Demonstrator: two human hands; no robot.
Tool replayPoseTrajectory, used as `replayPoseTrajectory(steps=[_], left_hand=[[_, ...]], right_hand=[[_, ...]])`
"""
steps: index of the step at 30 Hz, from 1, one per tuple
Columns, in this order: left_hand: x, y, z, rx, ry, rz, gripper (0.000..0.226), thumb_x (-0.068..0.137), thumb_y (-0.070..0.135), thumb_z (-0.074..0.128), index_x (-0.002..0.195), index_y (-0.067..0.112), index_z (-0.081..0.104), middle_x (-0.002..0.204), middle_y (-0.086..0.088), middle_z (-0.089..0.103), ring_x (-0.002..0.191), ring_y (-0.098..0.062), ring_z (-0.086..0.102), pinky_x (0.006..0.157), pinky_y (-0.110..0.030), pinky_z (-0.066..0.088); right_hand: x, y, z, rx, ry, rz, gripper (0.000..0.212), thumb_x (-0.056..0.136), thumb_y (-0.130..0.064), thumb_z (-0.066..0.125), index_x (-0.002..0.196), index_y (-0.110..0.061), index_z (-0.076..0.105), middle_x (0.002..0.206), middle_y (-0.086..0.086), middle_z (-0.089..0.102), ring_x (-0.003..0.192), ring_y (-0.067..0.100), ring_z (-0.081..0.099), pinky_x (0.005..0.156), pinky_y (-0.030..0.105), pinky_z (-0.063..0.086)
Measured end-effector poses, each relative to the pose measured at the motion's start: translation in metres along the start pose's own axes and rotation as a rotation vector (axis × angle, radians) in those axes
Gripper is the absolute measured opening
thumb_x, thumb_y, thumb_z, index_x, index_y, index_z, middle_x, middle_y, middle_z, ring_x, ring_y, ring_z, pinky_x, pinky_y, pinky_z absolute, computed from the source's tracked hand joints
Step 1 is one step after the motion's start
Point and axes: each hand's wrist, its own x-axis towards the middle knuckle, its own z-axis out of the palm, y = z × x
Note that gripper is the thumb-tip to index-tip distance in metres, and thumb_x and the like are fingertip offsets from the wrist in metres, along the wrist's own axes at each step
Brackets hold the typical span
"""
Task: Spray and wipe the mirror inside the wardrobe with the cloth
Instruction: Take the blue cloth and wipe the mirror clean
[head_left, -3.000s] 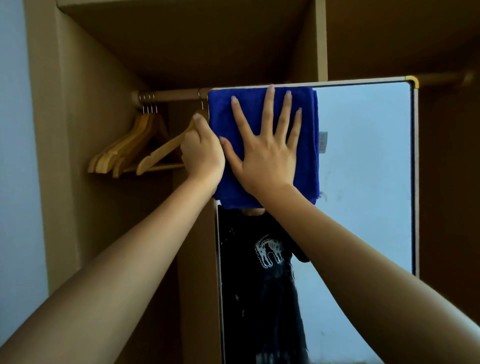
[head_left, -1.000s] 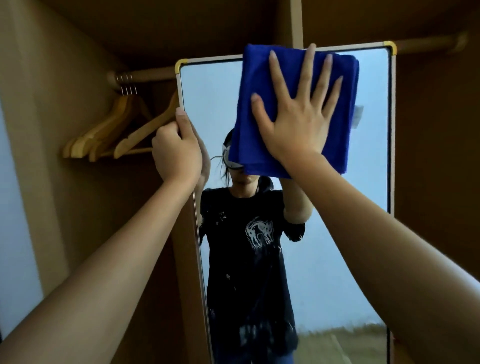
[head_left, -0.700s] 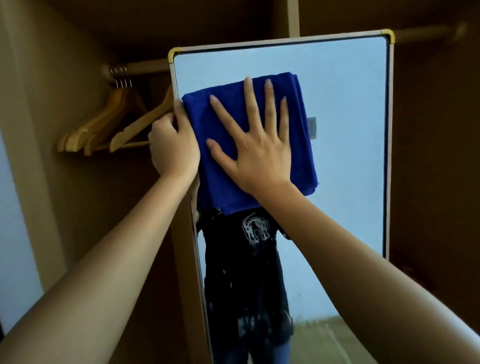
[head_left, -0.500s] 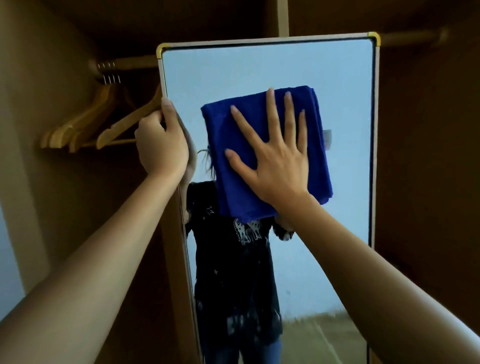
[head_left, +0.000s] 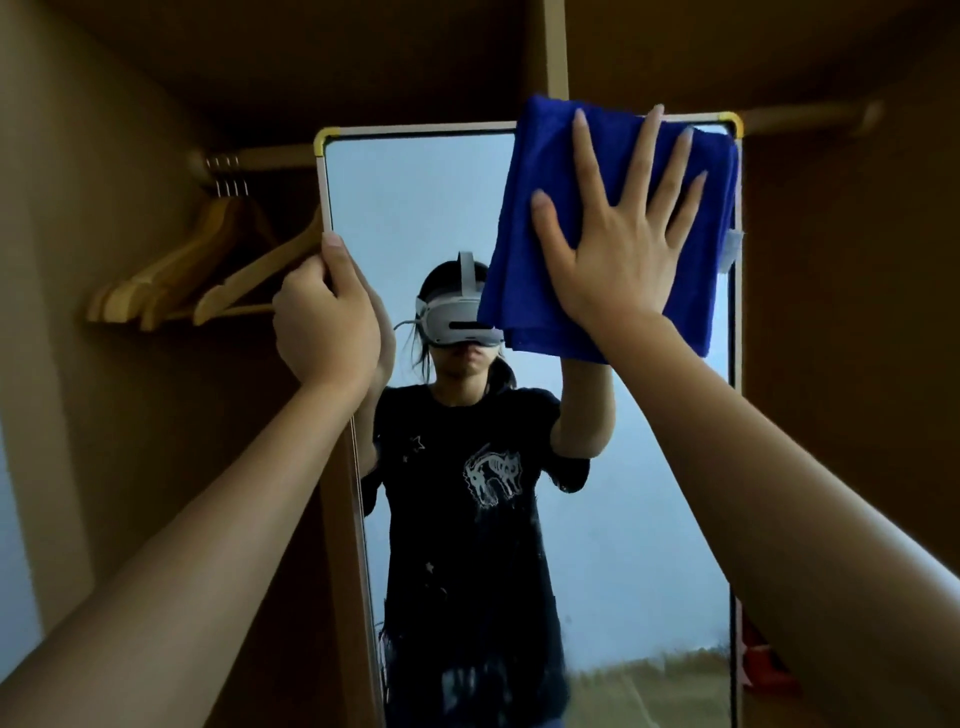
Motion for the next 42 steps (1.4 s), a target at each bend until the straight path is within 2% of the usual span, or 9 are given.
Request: replayPoseTrajectory(steps=[4,8,14,18,23,28,33,39,42], left_hand=[[-0.002,0.002,0.001,-0.037,0.019,-0.037,0.042,0.103,0.042,0.032,0.079,0.019,0.058,0.062,0.014,0.052,0.056,-0.001,0.052,0.054,-0.014,0.039],[-0.003,0.005,0.003,-0.113,0.021,-0.098,0.041,0.103,0.044,0.033,0.098,0.02,0.065,0.087,0.014,0.06,0.08,0.0,0.057,0.066,-0.005,0.037],[-0.004,0.006,0.004,-0.147,0.043,-0.084,0.042,0.103,0.039,0.034,0.095,0.013,0.065,0.084,0.009,0.059,0.075,-0.001,0.057,0.064,0.006,0.036],[-0.004,0.005,0.004,-0.085,0.055,-0.087,0.046,0.105,0.035,0.031,0.105,0.004,0.065,0.092,0.006,0.052,0.093,-0.005,0.054,0.068,0.016,0.011],[-0.002,0.003,0.005,-0.079,0.054,-0.067,0.048,0.104,0.04,0.031,0.097,0.008,0.066,0.085,0.004,0.062,0.081,-0.008,0.059,0.062,0.003,0.035],[-0.004,0.005,0.006,-0.075,0.079,-0.079,0.048,0.103,0.04,0.031,0.096,0.009,0.067,0.084,0.004,0.063,0.076,-0.006,0.059,0.06,0.005,0.036],[-0.006,0.009,0.004,-0.071,0.088,-0.077,0.046,0.103,0.041,0.032,0.092,0.012,0.065,0.082,0.004,0.062,0.064,0.001,0.054,0.061,0.006,0.037],[-0.006,0.013,-0.001,-0.075,0.096,-0.079,0.047,0.102,0.04,0.032,0.097,0.009,0.067,0.087,0.004,0.061,0.079,-0.002,0.058,0.062,0.006,0.037],[-0.006,0.013,-0.003,-0.075,0.092,-0.077,0.048,0.102,0.04,0.031,0.097,0.008,0.067,0.087,0.003,0.062,0.081,-0.003,0.058,0.062,0.006,0.036]], right_hand=[[-0.014,-0.002,-0.001,0.006,-0.016,-0.088,0.067,0.095,-0.069,0.02,0.155,-0.04,0.01,0.164,0.014,0.0,0.149,0.041,-0.005,0.119,0.057,-0.002],[-0.041,0.02,-0.003,-0.009,-0.05,-0.241,0.066,0.096,-0.068,0.026,0.154,-0.042,0.012,0.164,0.011,0.002,0.15,0.037,-0.004,0.121,0.054,0.0],[-0.059,0.069,-0.008,-0.04,-0.068,-0.197,0.067,0.094,-0.07,0.026,0.154,-0.044,0.011,0.165,0.009,-0.001,0.151,0.033,-0.006,0.121,0.052,-0.001],[-0.045,0.079,-0.011,-0.032,-0.064,-0.22,0.067,0.094,-0.071,0.027,0.153,-0.045,0.011,0.165,0.008,0.0,0.151,0.032,-0.005,0.122,0.049,-0.002],[0.003,0.06,-0.013,-0.007,-0.049,-0.165,0.066,0.093,-0.072,0.023,0.153,-0.046,0.01,0.165,0.009,-0.001,0.15,0.035,-0.006,0.121,0.05,-0.003],[0.008,0.038,-0.01,-0.01,-0.027,-0.12,0.066,0.095,-0.069,0.021,0.154,-0.041,0.012,0.164,0.013,0.001,0.15,0.039,-0.004,0.121,0.054,-0.001],[-0.031,0.023,-0.006,0.009,-0.034,-0.207,0.066,0.096,-0.066,0.026,0.155,-0.038,0.016,0.164,0.013,0.006,0.149,0.04,-0.001,0.12,0.055,0.003],[-0.107,0.038,0.001,0.019,-0.07,-0.409,0.063,0.095,-0.065,0.034,0.152,-0.039,0.026,0.163,0.014,0.014,0.15,0.039,0.004,0.12,0.055,0.008],[-0.118,0.064,-0.003,0.008,-0.072,-0.421,0.063,0.094,-0.066,0.037,0.151,-0.041,0.029,0.163,0.012,0.015,0.15,0.036,0.005,0.121,0.054,0.009]])
